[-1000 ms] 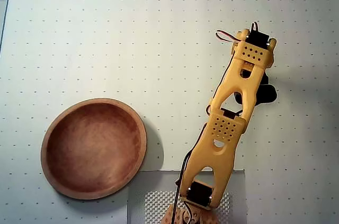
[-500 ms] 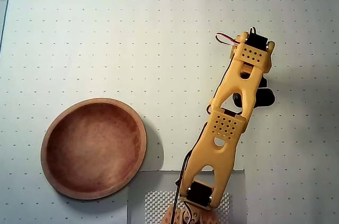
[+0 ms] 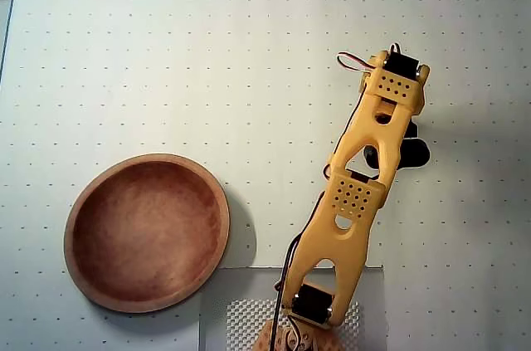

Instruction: Grasp a clothespin and put it in the bowl.

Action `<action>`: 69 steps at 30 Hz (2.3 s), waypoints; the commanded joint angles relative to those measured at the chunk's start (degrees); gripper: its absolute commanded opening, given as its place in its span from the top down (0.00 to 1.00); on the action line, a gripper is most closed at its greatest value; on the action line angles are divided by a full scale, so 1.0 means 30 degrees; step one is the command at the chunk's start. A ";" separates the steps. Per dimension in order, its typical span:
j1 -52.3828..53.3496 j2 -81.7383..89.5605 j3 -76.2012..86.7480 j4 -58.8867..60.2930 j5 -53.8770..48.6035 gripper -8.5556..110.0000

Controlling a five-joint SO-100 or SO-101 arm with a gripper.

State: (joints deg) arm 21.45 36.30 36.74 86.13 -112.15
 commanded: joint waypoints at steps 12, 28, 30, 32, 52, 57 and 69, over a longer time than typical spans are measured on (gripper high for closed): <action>-0.0352 0.4541 -0.0908 0.0088 0.0146 0.96; -0.2139 1.3184 0.1201 0.3311 0.1582 0.96; -0.2432 1.4414 0.1875 0.3574 0.1846 0.96; -0.2637 1.5469 0.2607 0.3574 0.2139 0.96; -0.6211 2.4668 1.4062 0.3604 0.6270 0.96; -0.8320 2.5020 1.5674 0.3604 0.7998 0.96; -1.2949 2.4727 1.6055 0.3633 1.0957 0.96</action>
State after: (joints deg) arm -14.85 107.58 85.34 97.03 -80.51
